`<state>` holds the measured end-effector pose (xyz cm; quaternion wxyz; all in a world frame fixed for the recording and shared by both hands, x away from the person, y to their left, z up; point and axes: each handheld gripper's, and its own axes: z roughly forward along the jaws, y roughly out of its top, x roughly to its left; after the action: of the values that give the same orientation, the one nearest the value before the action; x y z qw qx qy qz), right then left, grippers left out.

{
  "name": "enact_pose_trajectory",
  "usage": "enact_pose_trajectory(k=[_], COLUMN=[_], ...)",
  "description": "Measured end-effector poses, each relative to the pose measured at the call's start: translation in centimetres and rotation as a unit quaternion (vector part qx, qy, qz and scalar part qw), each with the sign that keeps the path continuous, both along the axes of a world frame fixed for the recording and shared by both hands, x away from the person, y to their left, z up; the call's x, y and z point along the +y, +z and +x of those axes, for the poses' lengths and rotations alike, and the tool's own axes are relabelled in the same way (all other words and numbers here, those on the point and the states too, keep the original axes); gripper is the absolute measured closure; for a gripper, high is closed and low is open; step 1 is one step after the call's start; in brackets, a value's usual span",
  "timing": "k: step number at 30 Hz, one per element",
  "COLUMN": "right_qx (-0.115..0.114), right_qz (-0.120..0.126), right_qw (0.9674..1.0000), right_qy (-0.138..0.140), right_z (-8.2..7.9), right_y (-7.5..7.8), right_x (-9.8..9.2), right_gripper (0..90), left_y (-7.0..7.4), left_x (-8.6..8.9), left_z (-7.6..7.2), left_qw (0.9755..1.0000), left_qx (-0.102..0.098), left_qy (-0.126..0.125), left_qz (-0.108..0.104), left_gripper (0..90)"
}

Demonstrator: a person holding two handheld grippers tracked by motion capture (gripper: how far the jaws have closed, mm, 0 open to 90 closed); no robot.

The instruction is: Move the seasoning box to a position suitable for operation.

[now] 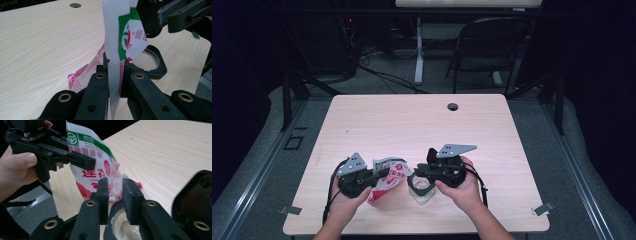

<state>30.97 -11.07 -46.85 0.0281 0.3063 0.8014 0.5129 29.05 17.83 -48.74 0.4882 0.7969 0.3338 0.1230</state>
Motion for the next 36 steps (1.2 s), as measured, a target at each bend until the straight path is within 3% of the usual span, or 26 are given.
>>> enact_pose_trajectory(k=[6,14,32,36], right_qx=[-0.003,0.0,0.019,0.016], right_qz=[-0.017,-0.031,-0.034,-0.035], right_qw=[0.9998,0.9995,0.9992,0.9992], right_qy=[0.013,0.002,0.014,0.011], right_z=[-0.2,0.3,1.3,1.5], right_y=[-0.9,-2.1,-3.1,-3.1], right_x=[1.1,2.2,3.7,3.9], right_gripper=[76.2,77.5,79.1,85.4], left_y=[0.0,-0.2,-1.2,-1.5], left_x=[0.0,0.0,0.2,0.4], left_z=[-0.2,-0.5,-1.2,-1.3], left_qw=[1.0,1.0,0.9997,0.9997], left_qx=[-0.003,-0.009,-0.016,-0.014], left_qy=[0.001,0.003,0.017,0.02], left_qz=[-0.001,-0.004,0.009,0.011], left_gripper=[88.2,85.1,74.2,68.3])
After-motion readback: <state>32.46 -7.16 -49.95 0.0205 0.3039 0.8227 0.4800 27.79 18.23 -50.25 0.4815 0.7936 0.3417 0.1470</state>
